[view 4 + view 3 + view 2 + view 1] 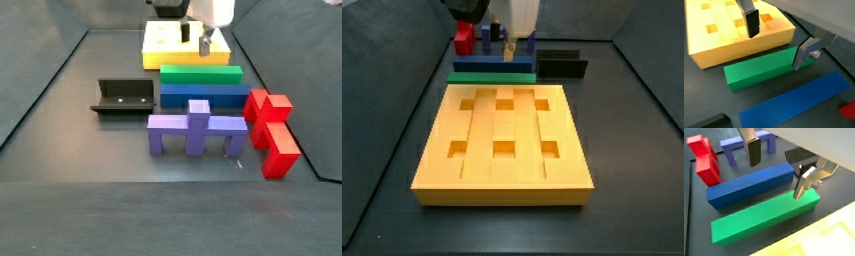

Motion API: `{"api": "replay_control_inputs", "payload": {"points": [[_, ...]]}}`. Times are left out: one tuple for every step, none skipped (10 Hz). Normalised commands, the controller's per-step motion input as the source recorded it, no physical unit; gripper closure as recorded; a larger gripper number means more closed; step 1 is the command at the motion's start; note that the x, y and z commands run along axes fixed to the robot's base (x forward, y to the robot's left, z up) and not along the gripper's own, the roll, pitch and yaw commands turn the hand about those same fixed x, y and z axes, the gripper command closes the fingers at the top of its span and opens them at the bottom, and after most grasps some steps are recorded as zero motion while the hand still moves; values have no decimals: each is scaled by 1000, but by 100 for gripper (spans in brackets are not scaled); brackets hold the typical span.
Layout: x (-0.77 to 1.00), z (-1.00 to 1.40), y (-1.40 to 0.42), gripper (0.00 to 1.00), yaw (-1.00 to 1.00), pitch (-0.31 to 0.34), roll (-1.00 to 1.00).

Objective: Pick up the green object. Move up. Move to above the board. Insert the green object.
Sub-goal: Pick up the green object.

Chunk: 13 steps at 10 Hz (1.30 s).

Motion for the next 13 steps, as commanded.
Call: {"api": "replay_control_inputs", "payload": {"points": [[-291, -380, 0, 0, -811, 80, 21], [-414, -369, 6, 0, -734, 29, 39], [-451, -351, 14, 0, -717, 0, 36], [-434, -431, 0, 0, -677, 0, 0], [-211, -309, -9, 0, -723, 20, -73], [89, -214, -123, 0, -569, 41, -83], [257, -291, 0, 0, -343, 94, -81], [234, -266, 0, 0, -263, 94, -80], [160, -309, 0, 0, -243, 80, -63], [6, -283, 26, 0, -197, 44, -56], [0, -197, 60, 0, -129, 19, -7], [0, -186, 89, 0, -83, 14, 0], [29, -246, 71, 0, -6, 39, 0]]}}
